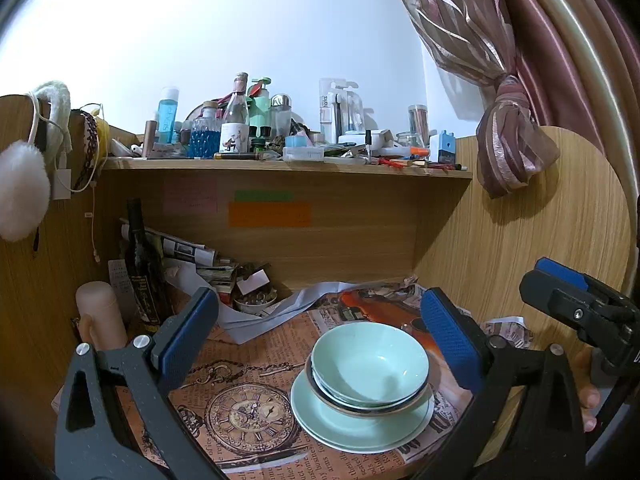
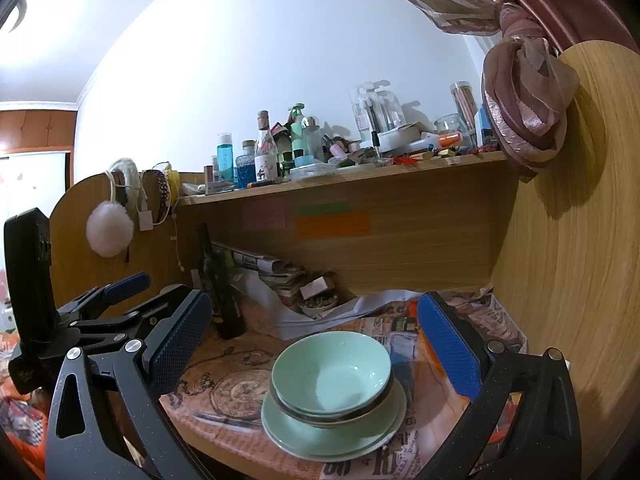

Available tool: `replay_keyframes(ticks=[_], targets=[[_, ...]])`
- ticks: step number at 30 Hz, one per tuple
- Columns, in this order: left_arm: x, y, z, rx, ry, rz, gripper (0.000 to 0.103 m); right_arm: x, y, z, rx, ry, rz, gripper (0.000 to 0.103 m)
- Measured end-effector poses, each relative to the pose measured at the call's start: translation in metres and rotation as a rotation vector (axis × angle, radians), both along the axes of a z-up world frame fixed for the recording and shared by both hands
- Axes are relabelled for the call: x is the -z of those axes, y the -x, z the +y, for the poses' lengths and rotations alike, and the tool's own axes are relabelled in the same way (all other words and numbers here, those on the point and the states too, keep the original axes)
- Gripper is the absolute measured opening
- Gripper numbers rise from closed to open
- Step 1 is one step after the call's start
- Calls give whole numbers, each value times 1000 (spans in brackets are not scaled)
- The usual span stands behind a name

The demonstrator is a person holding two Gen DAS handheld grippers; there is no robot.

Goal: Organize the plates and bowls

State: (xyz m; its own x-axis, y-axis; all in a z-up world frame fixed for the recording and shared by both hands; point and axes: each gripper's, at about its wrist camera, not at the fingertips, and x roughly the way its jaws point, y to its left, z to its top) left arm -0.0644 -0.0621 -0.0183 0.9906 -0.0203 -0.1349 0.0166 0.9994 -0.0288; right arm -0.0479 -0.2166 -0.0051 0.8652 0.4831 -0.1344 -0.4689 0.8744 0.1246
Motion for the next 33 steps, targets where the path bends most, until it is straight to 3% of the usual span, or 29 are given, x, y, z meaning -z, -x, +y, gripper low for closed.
replay_keyframes(ticks=[33], targets=[[2,-1,-6,14,-12,-1,103,-2,1,2,8,-6,0,103]])
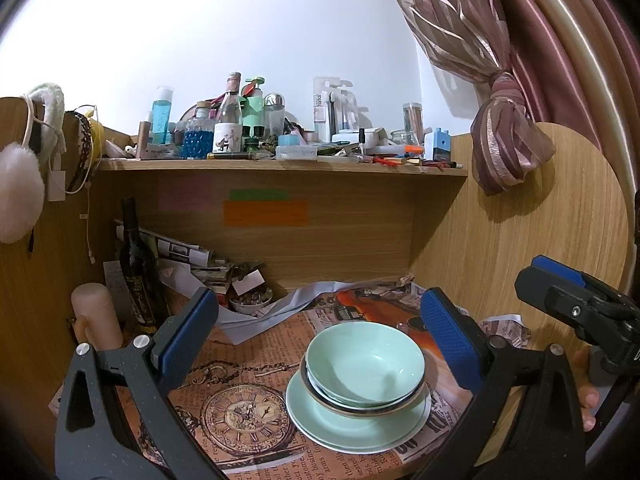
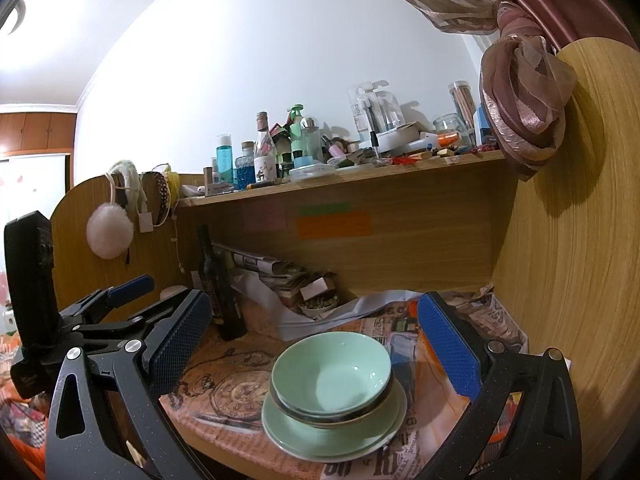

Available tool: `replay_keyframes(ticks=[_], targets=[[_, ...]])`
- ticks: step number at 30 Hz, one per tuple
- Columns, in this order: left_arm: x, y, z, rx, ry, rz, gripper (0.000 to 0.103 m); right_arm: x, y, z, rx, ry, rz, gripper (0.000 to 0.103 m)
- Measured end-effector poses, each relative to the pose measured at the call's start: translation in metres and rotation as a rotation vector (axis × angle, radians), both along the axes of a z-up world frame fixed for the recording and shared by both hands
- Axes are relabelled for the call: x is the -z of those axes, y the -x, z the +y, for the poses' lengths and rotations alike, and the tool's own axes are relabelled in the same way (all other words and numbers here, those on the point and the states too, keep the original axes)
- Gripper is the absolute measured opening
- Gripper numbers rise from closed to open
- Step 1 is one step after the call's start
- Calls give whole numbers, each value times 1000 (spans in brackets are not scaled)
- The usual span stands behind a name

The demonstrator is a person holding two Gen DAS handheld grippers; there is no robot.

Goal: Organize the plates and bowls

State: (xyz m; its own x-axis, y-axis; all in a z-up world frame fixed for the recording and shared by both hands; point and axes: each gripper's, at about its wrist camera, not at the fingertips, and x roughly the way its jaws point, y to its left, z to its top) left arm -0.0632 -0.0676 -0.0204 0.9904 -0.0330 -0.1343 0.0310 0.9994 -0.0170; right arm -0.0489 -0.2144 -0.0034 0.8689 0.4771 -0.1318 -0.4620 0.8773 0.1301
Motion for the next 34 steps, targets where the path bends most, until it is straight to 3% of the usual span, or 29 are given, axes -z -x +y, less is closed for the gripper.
replay_keyframes(ticks=[34], targets=[[3,-6,5,64,9,30,103,4,-6,0,6,-4,17,103]])
